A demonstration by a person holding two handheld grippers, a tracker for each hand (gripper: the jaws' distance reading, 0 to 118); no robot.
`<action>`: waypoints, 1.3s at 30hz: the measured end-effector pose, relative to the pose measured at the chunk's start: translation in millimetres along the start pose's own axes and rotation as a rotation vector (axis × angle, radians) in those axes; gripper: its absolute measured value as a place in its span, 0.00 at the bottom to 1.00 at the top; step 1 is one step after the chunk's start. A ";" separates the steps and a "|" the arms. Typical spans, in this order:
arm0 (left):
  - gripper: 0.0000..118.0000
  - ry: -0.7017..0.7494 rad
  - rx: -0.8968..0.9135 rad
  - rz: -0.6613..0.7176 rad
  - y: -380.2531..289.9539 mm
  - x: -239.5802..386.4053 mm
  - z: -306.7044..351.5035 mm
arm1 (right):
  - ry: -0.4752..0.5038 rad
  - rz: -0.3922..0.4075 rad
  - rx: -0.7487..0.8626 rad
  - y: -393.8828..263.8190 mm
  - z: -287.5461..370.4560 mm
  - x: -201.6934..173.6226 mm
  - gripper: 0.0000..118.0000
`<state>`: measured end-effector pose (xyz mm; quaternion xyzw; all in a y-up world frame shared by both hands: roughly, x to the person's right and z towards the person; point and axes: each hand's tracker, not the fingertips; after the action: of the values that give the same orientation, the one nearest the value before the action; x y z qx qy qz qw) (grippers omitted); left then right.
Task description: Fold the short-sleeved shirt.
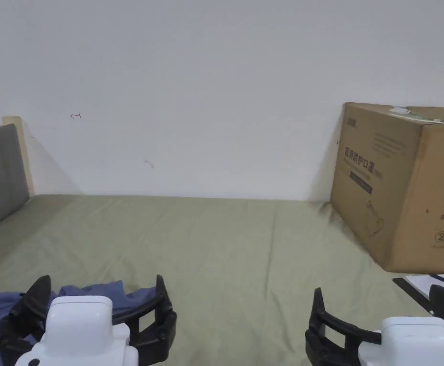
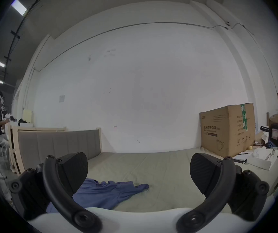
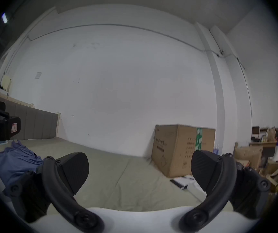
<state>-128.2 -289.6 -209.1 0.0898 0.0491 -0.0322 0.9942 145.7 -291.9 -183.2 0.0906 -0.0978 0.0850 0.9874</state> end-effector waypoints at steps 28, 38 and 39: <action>1.00 -0.028 -0.065 -0.021 9.9 2.7 -4.0 | 0.025 -0.083 -0.034 2.5 -5.6 11.3 1.00; 0.00 -0.058 -0.117 -0.076 9.1 6.2 -5.3 | -0.035 -0.035 -0.092 -2.1 -6.0 8.3 0.00; 0.00 -0.057 -0.107 -0.065 8.0 7.7 -5.9 | -0.029 -0.058 -0.113 -2.5 -6.1 10.5 0.00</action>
<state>-120.5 -281.1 -214.3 0.0338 0.0254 -0.0645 0.9970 157.4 -291.5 -187.4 0.0386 -0.1142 0.0493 0.9915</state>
